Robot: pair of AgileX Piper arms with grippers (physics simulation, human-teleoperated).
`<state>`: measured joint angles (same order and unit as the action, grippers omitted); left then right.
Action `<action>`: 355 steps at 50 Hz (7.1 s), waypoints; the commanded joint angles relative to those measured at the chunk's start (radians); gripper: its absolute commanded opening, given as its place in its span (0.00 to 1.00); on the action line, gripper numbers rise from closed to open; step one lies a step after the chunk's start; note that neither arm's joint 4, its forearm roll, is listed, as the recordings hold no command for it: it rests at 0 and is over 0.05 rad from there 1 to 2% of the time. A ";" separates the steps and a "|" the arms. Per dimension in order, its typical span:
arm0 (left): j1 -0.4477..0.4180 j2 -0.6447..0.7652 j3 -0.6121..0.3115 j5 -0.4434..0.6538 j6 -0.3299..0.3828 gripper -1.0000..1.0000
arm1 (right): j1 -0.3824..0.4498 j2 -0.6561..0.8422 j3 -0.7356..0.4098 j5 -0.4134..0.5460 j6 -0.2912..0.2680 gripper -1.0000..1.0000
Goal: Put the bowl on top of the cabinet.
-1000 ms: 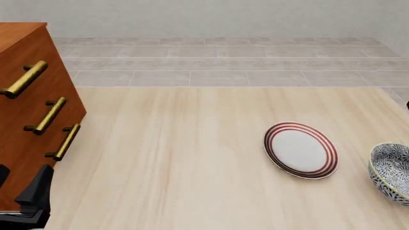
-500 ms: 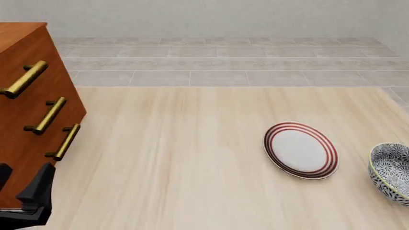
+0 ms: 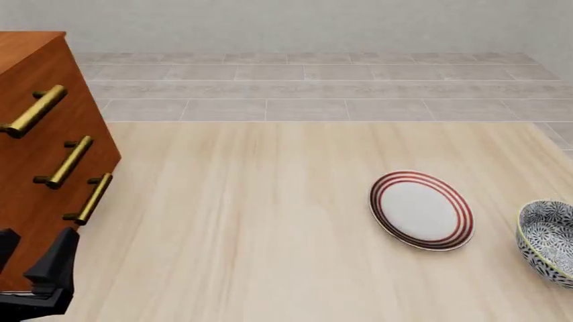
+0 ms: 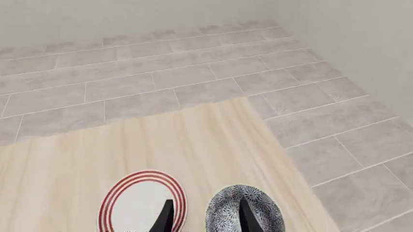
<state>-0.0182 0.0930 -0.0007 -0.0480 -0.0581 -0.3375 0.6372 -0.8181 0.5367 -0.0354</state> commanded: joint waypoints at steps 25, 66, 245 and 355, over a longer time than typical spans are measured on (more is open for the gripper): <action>-0.015 0.037 0.000 -0.027 0.001 1.00 | -0.159 0.114 0.037 0.075 -0.098 1.00; -0.024 0.056 0.000 -0.032 0.017 1.00 | -0.308 0.164 0.126 -0.040 -0.072 1.00; -0.030 0.151 0.000 -0.093 0.053 1.00 | -0.505 0.921 0.346 -0.741 -0.110 1.00; -0.023 0.101 0.000 -0.064 0.041 1.00 | -0.144 0.331 0.079 -0.222 -0.029 0.00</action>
<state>-0.0415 0.2087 -0.0006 -0.1229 -0.0165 -0.5503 0.9939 -0.7052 0.2914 -0.0737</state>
